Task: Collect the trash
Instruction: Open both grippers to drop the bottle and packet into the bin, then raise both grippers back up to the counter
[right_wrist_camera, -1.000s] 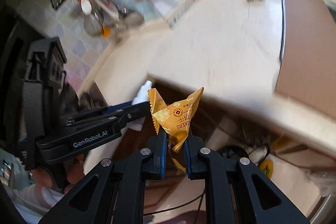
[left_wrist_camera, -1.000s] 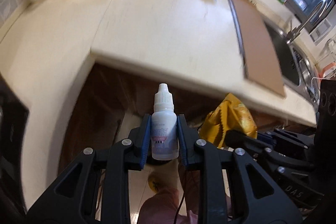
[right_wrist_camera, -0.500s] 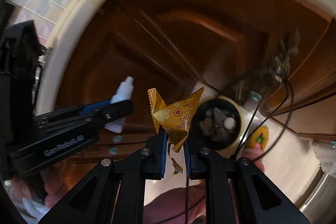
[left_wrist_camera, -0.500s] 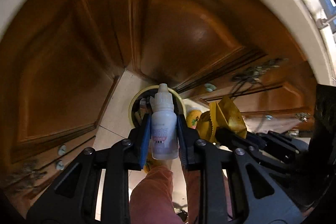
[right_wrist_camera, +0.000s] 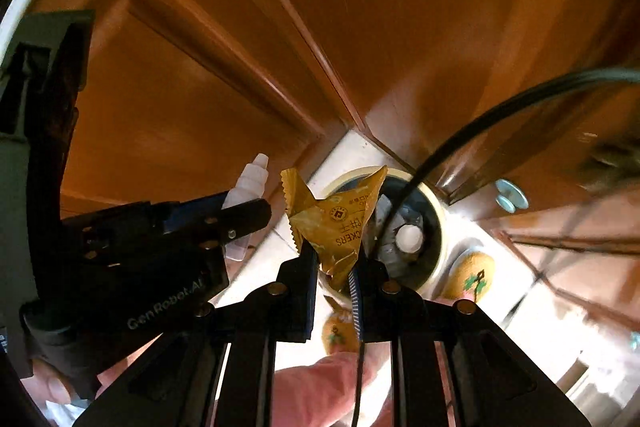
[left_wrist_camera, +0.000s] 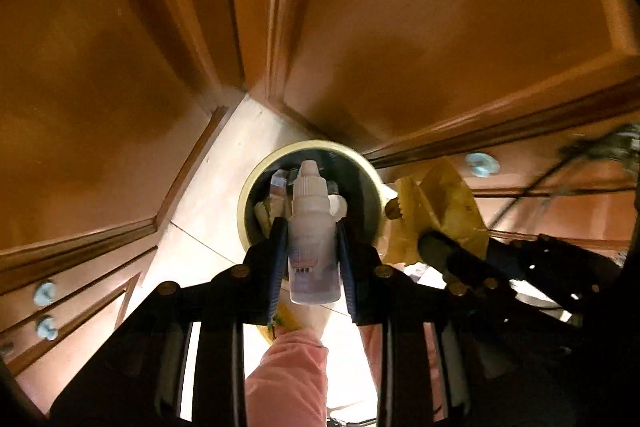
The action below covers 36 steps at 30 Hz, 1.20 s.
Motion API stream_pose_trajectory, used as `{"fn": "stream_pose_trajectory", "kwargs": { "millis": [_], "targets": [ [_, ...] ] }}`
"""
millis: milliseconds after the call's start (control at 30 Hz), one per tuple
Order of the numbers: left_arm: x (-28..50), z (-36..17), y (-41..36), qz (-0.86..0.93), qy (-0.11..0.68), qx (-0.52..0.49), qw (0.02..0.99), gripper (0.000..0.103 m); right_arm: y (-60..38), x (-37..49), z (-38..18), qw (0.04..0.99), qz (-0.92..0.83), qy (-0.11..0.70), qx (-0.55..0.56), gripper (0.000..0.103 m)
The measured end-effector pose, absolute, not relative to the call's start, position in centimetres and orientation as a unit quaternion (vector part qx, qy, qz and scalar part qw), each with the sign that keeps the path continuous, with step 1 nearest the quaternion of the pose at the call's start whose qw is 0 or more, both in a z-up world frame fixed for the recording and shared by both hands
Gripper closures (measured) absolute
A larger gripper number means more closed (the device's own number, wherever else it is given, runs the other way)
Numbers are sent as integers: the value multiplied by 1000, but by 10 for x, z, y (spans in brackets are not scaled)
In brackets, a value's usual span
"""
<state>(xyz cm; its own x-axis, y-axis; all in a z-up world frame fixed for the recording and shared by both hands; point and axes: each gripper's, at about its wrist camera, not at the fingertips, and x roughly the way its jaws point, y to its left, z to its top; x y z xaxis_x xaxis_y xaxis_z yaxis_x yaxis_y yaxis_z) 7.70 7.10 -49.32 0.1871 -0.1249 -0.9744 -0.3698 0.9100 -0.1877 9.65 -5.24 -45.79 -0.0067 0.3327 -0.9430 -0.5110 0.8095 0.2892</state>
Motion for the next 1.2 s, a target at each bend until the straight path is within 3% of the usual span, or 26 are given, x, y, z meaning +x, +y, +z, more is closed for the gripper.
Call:
{"fn": "stream_pose_trajectory", "kwargs": {
  "millis": [67,233,300,367,467,1200],
  "targets": [
    [80,-512,72,91,634,-202,741,81,-47,99,-476,697,302,645,-83,89],
    [86,-550,68,99,645,-203,731,80,-37,108,-512,687,297,657,-93,75],
    [89,-562,65,102,654,-200,722,75,-34,110,-523,682,293,661,-107,69],
    [91,-575,65,109,662,-200,715,60,-35,113,-534,679,289,665,-115,68],
    [89,-585,66,119,664,-205,709,51,-42,121,-544,677,288,667,-120,65],
    [79,-542,76,119,650,-197,724,51,-49,126,-511,692,318,637,-123,62]
  ]
}}
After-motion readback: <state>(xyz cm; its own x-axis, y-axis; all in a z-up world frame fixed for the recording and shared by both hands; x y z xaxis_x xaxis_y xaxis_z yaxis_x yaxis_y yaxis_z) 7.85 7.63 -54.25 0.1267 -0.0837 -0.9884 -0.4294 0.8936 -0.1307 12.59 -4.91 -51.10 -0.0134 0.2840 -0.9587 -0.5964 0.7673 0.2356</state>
